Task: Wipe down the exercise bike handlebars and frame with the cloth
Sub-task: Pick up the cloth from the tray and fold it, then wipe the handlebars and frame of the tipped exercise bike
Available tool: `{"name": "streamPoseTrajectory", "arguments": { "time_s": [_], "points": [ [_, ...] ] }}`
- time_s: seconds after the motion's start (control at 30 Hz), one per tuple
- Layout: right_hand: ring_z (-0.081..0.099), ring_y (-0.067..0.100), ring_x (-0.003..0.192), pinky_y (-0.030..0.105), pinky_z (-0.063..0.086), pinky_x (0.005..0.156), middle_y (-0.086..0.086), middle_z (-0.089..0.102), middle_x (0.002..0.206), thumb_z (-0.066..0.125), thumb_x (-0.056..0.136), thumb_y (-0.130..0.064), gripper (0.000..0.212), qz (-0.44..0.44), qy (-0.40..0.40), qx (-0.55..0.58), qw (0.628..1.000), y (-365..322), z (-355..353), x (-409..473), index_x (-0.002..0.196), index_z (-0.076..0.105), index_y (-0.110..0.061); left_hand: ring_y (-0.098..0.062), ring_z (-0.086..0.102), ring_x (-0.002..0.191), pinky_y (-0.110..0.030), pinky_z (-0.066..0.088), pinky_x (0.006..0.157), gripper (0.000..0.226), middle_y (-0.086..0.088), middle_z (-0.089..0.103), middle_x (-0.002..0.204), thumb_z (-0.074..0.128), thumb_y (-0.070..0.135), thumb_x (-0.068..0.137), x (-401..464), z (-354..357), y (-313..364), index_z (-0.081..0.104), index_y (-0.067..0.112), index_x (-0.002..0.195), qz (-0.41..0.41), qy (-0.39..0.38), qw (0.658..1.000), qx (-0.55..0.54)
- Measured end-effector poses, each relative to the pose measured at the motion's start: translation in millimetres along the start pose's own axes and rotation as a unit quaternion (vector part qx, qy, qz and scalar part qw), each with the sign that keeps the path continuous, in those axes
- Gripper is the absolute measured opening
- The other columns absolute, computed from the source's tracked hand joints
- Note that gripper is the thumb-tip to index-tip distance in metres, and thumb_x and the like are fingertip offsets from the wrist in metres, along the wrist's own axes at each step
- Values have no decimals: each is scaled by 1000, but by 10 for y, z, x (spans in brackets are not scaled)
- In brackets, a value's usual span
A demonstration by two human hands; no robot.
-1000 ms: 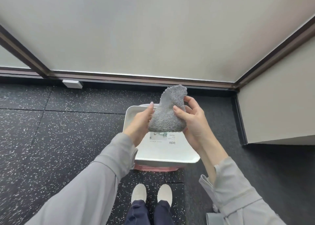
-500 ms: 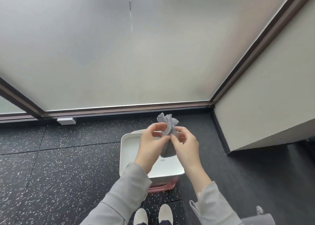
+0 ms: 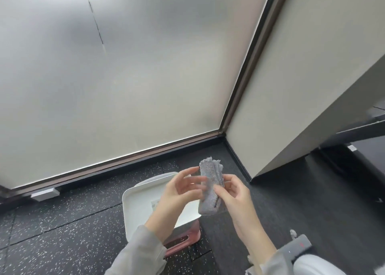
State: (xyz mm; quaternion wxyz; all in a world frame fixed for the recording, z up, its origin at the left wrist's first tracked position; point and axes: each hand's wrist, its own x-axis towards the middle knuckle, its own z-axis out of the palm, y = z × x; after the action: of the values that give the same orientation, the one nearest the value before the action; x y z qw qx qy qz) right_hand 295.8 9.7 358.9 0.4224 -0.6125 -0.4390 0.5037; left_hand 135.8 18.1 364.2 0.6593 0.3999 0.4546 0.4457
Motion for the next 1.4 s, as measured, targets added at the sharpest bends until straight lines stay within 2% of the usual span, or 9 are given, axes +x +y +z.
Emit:
{"name": "streamPoseTrajectory", "arguments": {
  "time_s": [0.1, 0.23, 0.4, 0.67, 0.9, 1.0, 1.17, 1.3, 1.4],
  "points": [
    [66, 6, 84, 18, 52, 69, -4, 70, 88, 63, 86, -14, 14, -3, 9, 28, 1000, -110, -269, -182, 97, 64, -23, -18, 63, 95, -23, 53, 74, 24, -7, 69, 106, 60, 10, 87, 83, 232, 140, 63, 18, 109, -12, 28, 998, 62],
    [66, 17, 89, 27, 51, 74, 4, 68, 91, 61, 85, -19, 12, -20, 25, 52, 998, -260, -621, -436, 96, 64, -25, -10, 66, 79, -21, 52, 65, 26, -3, 73, 96, 58, 35, 88, 149, 750, 283, 69, 17, 102, -54, -99, 991, 78],
    [64, 18, 88, 36, 50, 80, 0, 69, 89, 52, 76, -24, 22, -53, 100, 80, 990, -385, -1153, -844, 94, 63, -28, -22, 65, 87, -44, 50, 81, 31, -11, 69, 94, 70, 31, 78, 6, 1436, 375, 65, 5, 95, -18, -140, 989, 39],
    [67, 10, 92, 23, 51, 78, -6, 72, 96, 63, 83, -38, 20, -197, 279, 48, 938, -622, -1865, -1662, 102, 64, -30, -18, 60, 79, -35, 45, 69, 30, -8, 68, 84, 74, 31, 75, -641, 2638, 529, 64, 5, 88, 68, -248, 964, 67],
    [62, -1, 81, 9, 45, 72, -14, 70, 87, 65, 86, -32, 13, -246, 393, -12, 886, -604, -2792, -2278, 98, 66, -31, -5, 61, 82, -18, 47, 71, 12, 10, 69, 91, 65, 36, 81, -918, 3355, 437, 67, 32, 91, 160, -140, 960, 182],
    [63, 1, 98, 14, 48, 86, -14, 71, 100, 66, 86, -21, 22, -240, 422, -30, 874, -578, -3225, -2326, 108, 65, -25, -6, 59, 92, -19, 46, 75, 23, 9, 63, 106, 67, 32, 81, -861, 3606, 357, 63, 27, 103, 209, -107, 947, 221],
    [59, -10, 99, 10, 45, 88, -23, 66, 101, 64, 88, -16, 25, -249, 429, -100, 862, -803, -3627, -2037, 103, 61, -35, -8, 51, 110, -21, 41, 86, 46, 9, 53, 124, 64, 37, 82, -658, 3870, 287, 49, 27, 124, 216, -131, 924, 287],
    [62, 8, 99, 18, 47, 90, 0, 69, 105, 61, 89, -11, 23, -273, 417, -191, 845, -1073, -3771, -1649, 111, 65, -13, -3, 51, 110, -12, 43, 81, 50, 9, 55, 120, 65, 39, 79, -520, 3989, 254, 47, 32, 125, 213, -185, 918, 277],
    [58, -6, 97, 3, 39, 86, -3, 68, 104, 61, 88, -7, 24, -284, 376, -245, 848, -1241, -3760, -1446, 112, 66, -9, 8, 52, 105, -2, 41, 79, 46, 12, 58, 114, 66, 39, 78, -456, 4008, 224, 48, 38, 120, 214, -218, 916, 260]
  ]
}}
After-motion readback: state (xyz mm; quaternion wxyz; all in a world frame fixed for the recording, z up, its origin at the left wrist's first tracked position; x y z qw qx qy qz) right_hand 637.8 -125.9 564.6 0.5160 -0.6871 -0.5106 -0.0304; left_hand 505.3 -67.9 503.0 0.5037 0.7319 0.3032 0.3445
